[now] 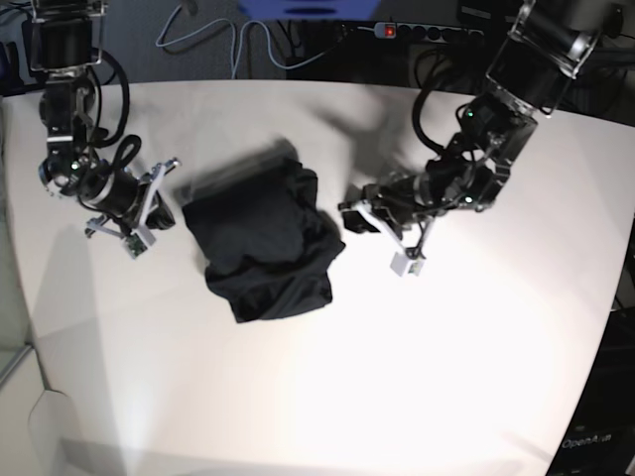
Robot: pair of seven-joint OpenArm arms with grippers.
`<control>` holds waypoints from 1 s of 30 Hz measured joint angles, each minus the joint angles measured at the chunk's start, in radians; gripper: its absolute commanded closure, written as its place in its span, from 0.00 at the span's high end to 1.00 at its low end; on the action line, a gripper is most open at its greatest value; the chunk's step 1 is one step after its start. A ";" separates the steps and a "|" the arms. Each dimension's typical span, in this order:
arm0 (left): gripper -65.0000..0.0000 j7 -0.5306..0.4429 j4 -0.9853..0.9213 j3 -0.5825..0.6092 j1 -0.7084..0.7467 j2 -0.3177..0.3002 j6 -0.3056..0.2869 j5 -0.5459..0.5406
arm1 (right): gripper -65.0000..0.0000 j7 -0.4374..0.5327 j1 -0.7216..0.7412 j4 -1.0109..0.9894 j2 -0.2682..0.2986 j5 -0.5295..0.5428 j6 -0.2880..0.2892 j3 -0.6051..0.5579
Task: Fold the T-shirt properly
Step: 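Push the bundle with the left gripper toward the right gripper, then squeeze the bundle sides between both grippers to square it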
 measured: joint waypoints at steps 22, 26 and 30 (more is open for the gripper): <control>0.02 -0.066 -0.274 -0.007 -0.217 0.283 -0.008 0.252 | 0.00 0.034 -0.106 0.106 -0.028 0.022 0.000 -0.209; 0.02 -0.059 -0.273 -0.008 -0.188 0.244 -0.006 0.203 | 0.00 0.034 -0.091 0.098 0.013 0.018 0.000 -0.201; 0.02 -0.066 -0.223 -0.007 -0.115 0.195 -0.016 0.126 | 0.00 0.019 -0.078 0.093 0.026 0.007 0.000 -0.175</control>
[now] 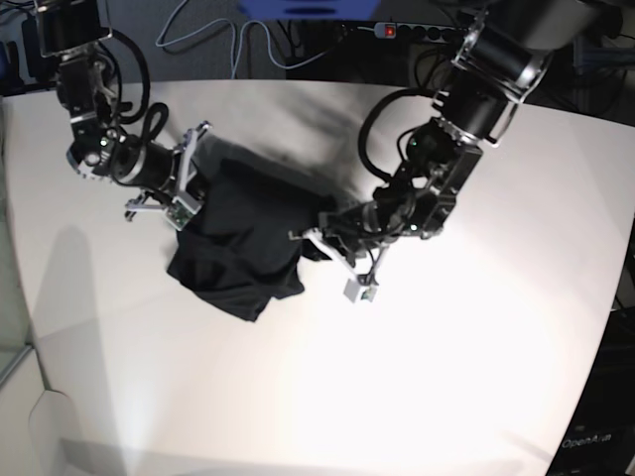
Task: Fold the T-shirt properly
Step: 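Squeeze the bundle sides between both grippers to square it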
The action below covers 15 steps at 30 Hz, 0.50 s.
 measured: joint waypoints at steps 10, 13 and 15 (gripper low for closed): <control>0.02 -0.015 0.079 -0.001 0.089 -0.015 -0.003 -0.023 | 0.00 -0.005 -0.005 -0.001 0.036 -0.004 0.004 0.106; 0.02 -0.017 0.097 -0.005 0.108 0.006 0.001 -0.020 | 0.00 -0.009 -0.010 -0.001 0.053 -0.008 0.003 0.144; 0.02 -0.003 0.122 -0.001 0.131 0.010 0.004 -0.017 | 0.00 -0.008 -0.013 0.001 0.054 -0.007 0.002 0.160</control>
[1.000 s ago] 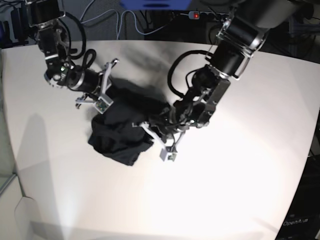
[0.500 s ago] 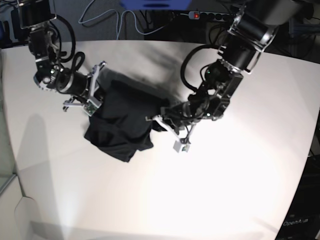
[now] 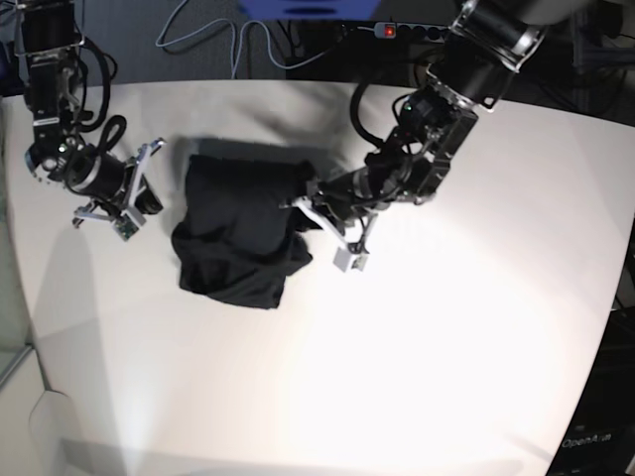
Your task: Fold the T-shirt properly
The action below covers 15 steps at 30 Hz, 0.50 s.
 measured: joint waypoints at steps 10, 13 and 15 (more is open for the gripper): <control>0.02 0.023 0.103 0.002 0.073 -0.013 0.015 0.007 | 0.00 -0.002 -0.020 0.002 -0.003 0.001 0.001 0.010; 0.02 0.022 0.114 0.001 0.074 -0.046 0.019 0.005 | 0.00 -0.003 -0.024 0.008 -0.003 0.000 0.000 0.011; 0.02 0.023 0.152 0.002 0.077 -0.079 0.020 0.010 | 0.00 0.000 -0.021 0.008 -0.003 0.002 0.001 0.019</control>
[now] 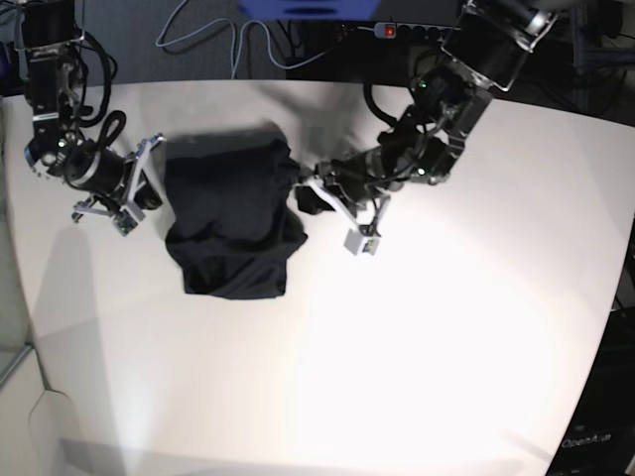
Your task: Fold the T-shirt properly
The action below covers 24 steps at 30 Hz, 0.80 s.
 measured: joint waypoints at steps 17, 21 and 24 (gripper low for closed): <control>0.02 0.162 0.481 -0.426 0.301 -0.303 -0.016 -0.103 | 0.00 0.010 -0.282 0.183 -0.111 -0.008 0.000 0.425; 0.02 0.153 0.526 -0.492 0.441 -0.365 -0.012 -0.098 | 0.00 0.038 -0.362 0.217 -0.167 0.002 0.000 0.551; 0.02 0.149 0.535 -0.489 0.524 -0.383 -0.016 -0.077 | 0.00 0.090 -0.429 0.220 -0.220 0.001 0.002 0.631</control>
